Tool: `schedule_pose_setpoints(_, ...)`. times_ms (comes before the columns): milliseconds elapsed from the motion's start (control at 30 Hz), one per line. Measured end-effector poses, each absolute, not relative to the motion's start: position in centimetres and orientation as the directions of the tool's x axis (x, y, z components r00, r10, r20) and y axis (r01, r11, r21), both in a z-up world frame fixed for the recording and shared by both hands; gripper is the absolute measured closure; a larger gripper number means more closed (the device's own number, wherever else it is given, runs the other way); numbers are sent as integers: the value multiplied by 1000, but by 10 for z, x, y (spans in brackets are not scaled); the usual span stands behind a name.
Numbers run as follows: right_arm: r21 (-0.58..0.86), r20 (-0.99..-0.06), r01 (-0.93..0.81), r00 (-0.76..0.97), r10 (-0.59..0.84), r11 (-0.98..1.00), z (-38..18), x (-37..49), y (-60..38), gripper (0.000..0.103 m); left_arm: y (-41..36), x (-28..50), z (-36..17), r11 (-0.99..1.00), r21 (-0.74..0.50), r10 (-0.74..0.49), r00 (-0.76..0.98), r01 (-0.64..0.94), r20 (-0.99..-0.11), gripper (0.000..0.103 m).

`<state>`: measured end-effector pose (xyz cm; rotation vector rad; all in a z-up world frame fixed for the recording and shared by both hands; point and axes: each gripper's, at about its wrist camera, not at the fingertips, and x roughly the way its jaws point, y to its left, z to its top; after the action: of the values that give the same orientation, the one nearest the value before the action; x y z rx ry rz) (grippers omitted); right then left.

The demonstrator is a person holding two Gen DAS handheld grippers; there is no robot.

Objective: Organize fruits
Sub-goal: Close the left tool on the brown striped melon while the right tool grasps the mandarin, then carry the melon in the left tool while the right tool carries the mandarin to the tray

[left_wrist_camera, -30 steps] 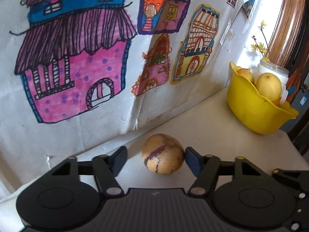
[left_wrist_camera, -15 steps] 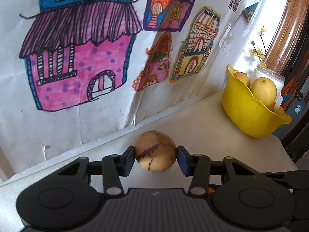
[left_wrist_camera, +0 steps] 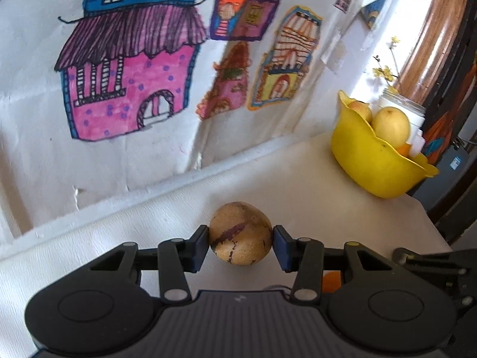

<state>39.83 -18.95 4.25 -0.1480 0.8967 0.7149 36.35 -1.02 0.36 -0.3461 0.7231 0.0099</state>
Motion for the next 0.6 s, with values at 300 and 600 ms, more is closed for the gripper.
schedule_pose_setpoints(300,164,-728,-592,467,502,789,63,369,-227,68,-32,346,16,951,-299,-134,756,-85,-641,53)
schedule_pose_setpoints(600,114,-686,-528,571,451,842,87,328,-294,68,-70,329,38,947,-323,-209,761,0,-614,53)
